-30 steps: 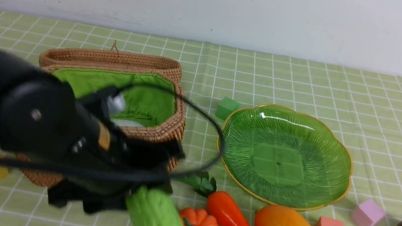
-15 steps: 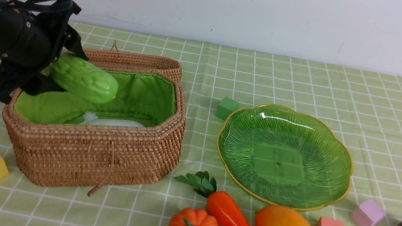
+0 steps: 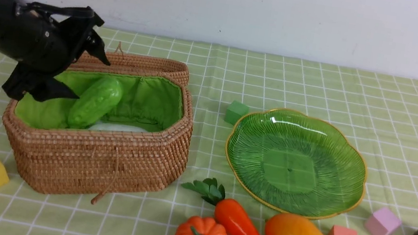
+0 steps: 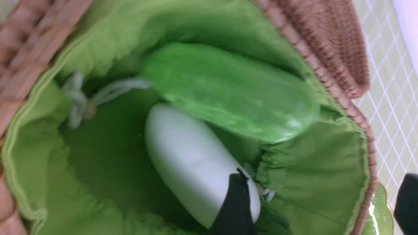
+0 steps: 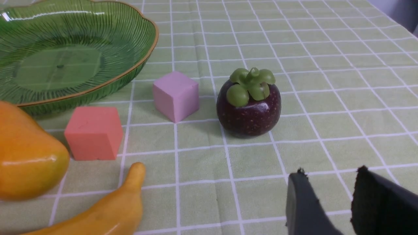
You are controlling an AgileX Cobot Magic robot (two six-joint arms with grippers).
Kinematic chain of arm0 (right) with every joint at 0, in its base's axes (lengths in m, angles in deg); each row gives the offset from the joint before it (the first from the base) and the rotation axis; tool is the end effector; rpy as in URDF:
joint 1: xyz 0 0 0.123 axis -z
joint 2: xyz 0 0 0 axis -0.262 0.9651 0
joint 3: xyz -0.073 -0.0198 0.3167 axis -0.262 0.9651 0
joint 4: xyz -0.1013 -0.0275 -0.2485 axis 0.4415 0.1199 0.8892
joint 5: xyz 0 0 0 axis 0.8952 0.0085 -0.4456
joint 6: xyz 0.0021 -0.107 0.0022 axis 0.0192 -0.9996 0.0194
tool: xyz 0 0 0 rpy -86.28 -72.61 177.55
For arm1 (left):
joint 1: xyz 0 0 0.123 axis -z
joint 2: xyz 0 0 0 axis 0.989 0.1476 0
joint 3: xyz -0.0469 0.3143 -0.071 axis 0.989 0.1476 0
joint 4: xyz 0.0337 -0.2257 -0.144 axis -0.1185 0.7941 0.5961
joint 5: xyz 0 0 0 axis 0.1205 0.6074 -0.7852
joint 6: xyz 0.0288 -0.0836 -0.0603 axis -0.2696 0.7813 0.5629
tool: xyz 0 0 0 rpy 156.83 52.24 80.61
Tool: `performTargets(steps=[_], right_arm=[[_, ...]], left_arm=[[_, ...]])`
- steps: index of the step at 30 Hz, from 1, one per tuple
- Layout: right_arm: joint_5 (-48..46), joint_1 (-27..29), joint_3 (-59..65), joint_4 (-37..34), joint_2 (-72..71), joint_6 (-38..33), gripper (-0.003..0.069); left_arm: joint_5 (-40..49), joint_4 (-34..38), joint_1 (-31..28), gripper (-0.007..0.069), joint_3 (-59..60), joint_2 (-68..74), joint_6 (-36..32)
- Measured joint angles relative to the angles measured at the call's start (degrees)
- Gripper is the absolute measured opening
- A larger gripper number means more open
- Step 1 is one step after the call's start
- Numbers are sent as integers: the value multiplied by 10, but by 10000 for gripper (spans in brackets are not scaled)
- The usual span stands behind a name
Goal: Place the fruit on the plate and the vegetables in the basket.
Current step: Take a chayote with your left arm and place it on the basket on the left, then use the left arm to grab a pumpkin and put it into the left basket
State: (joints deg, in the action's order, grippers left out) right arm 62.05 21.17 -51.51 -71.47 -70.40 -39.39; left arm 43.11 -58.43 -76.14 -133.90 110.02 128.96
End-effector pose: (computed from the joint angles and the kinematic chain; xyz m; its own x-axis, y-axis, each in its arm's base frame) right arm 0.0439 -0.0085 0.1675 -0.3050 0.0214 -0.9521 0.1355 0.9905 -0.0211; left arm 0.3793 -0.0558 0.3317 -0.5771 -0.7687 -0.2759 -0.4677 0.5880 -0.6599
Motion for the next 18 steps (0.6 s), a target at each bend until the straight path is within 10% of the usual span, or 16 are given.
performTargets(steps=[9, 18], right_arm=[[0, 0, 0, 0, 0, 0, 240], [0, 0, 0, 0, 0, 0, 240]], left_arm=[[226, 6, 146, 582, -54, -15, -297], [265, -97, 326, 582, -54, 43, -312]])
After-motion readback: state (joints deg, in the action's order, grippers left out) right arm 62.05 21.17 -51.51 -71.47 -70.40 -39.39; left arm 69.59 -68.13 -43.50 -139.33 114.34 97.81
